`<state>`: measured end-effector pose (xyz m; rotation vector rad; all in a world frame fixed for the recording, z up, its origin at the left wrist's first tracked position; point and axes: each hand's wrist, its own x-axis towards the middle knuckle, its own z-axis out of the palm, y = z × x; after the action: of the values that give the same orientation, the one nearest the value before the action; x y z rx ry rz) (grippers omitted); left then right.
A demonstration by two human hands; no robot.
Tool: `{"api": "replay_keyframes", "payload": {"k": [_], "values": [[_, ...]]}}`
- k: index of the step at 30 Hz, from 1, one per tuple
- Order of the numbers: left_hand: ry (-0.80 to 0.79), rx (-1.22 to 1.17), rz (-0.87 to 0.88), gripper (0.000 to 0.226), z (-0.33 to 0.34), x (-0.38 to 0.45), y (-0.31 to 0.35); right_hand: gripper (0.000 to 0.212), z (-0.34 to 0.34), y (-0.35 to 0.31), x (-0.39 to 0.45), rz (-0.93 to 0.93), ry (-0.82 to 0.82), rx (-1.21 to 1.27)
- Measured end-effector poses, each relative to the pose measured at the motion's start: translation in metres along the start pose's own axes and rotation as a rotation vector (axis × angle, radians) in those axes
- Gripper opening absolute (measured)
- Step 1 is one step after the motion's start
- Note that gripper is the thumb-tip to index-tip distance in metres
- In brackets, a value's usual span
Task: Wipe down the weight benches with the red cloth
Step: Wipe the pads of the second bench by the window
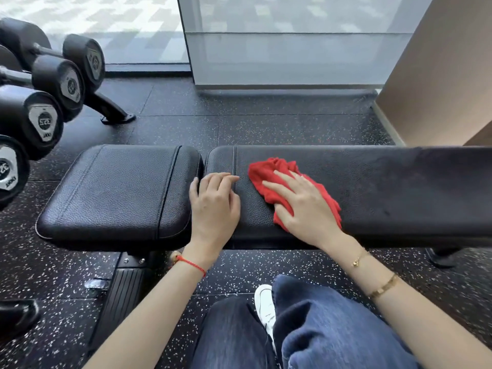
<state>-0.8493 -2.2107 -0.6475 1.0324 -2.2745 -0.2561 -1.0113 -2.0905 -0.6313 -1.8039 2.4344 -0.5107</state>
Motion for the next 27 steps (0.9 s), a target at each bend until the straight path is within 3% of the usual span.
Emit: {"api": "replay_keyframes", "payload": {"k": [5,13,16,21,27], "values": [[-0.043,-0.059,0.075,0.03,0.023,0.007,0.045,0.05,-0.01,0.031,-0.021,0.114,0.076,0.0],[-0.142,-0.043,0.127,0.029,0.044,0.002,0.065,0.048,-0.035,0.111,0.0,0.557,0.235,-0.142],[-0.154,-0.012,0.117,0.029,0.044,0.002,0.067,0.049,-0.033,0.106,0.005,0.526,0.196,-0.137],[-0.149,-0.018,0.121,0.027,0.043,0.001,0.065,0.048,-0.022,0.087,-0.027,0.304,0.162,-0.133],[-0.138,-0.035,0.129,0.027,0.045,-0.001,0.063,0.048,-0.022,0.084,-0.028,0.295,0.158,-0.118]]}}
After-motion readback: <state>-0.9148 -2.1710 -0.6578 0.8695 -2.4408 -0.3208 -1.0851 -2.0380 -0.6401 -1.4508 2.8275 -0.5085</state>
